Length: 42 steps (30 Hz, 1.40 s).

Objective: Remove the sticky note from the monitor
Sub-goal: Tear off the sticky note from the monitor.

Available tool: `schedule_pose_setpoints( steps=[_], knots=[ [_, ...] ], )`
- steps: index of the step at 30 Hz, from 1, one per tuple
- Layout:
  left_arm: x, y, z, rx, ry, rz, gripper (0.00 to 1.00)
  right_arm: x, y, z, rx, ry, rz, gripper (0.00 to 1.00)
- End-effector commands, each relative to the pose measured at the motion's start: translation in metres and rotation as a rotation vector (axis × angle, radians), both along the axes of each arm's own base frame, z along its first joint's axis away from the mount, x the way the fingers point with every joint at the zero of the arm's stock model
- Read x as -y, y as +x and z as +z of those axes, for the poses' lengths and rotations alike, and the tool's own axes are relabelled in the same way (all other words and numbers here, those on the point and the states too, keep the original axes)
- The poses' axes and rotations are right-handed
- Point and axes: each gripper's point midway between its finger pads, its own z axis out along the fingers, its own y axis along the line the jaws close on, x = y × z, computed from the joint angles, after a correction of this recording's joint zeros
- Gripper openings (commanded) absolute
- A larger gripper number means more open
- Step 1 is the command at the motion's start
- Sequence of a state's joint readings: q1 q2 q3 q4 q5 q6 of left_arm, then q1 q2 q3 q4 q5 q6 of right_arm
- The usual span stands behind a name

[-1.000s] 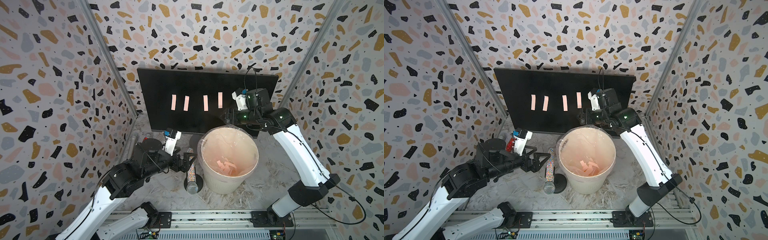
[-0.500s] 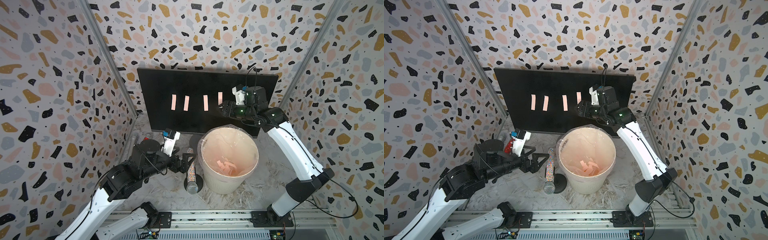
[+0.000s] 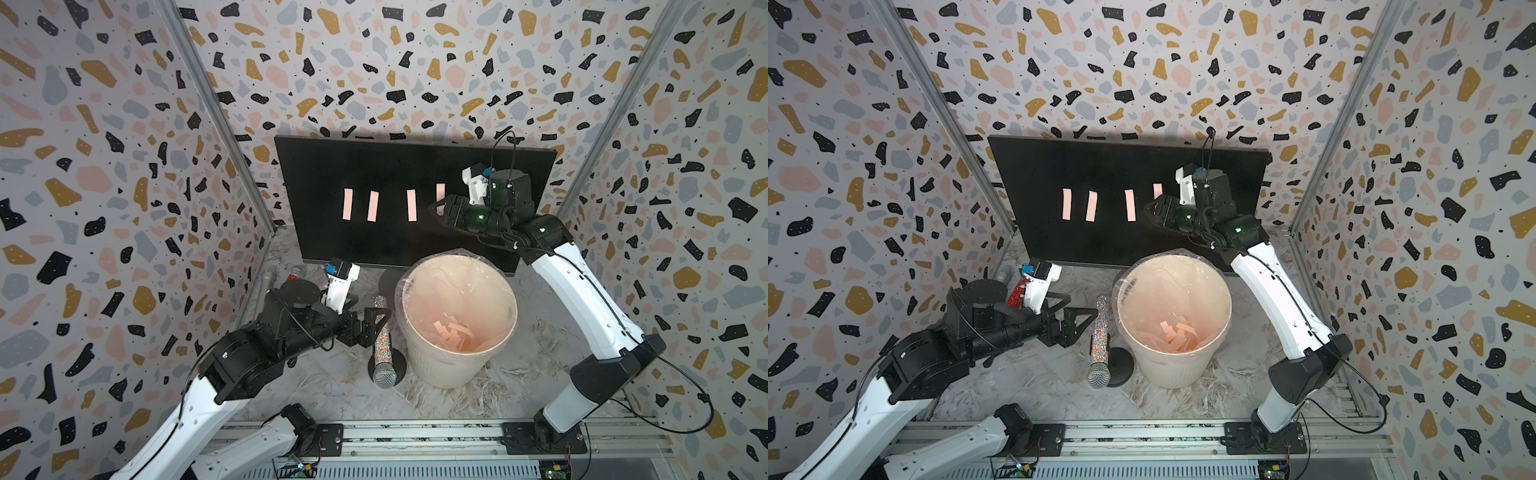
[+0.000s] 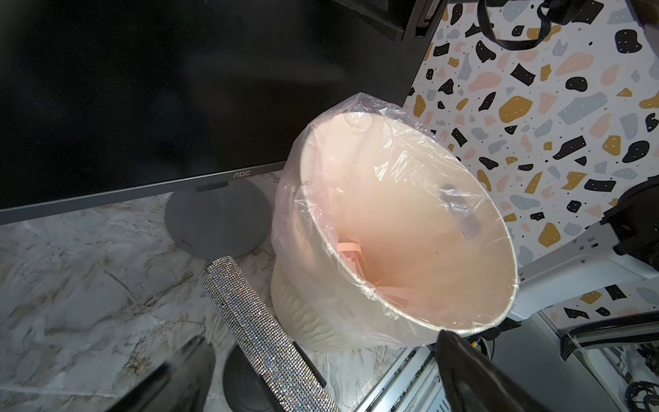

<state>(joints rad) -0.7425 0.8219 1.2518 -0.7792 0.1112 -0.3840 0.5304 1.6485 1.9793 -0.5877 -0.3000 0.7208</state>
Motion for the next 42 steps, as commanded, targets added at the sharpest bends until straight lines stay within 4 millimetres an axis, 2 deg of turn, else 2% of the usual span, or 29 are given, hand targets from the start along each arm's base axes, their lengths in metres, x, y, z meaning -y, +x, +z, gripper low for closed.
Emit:
schedule_pose_setpoints(
  steps=[1, 15, 29, 35, 42],
  knots=[
    [-0.0005, 0.0022, 0.0043, 0.027, -0.007, 0.005, 0.99, 0.0003, 0.0066, 0.0043, 0.007, 0.031, -0.023, 0.60],
    [0.0010, 0.0037, 0.0067, 0.029, -0.006, 0.002, 1.00, 0.0004, 0.0097, 0.0008, 0.007, 0.038, -0.035, 0.43],
    [-0.0013, 0.0026, 0.0112, 0.032, -0.003, 0.007, 0.99, 0.0014, 0.0080, 0.0020, 0.020, 0.030, -0.030, 0.11],
    [-0.0020, 0.0016, 0.0116, 0.032, -0.006, 0.007, 1.00, 0.0023, 0.0065, 0.0003, 0.018, 0.026, -0.030, 0.00],
    [-0.0025, 0.0006, 0.0118, 0.029, -0.010, 0.007, 0.99, 0.0050, 0.0022, 0.0036, 0.029, 0.024, -0.029, 0.00]
  ],
)
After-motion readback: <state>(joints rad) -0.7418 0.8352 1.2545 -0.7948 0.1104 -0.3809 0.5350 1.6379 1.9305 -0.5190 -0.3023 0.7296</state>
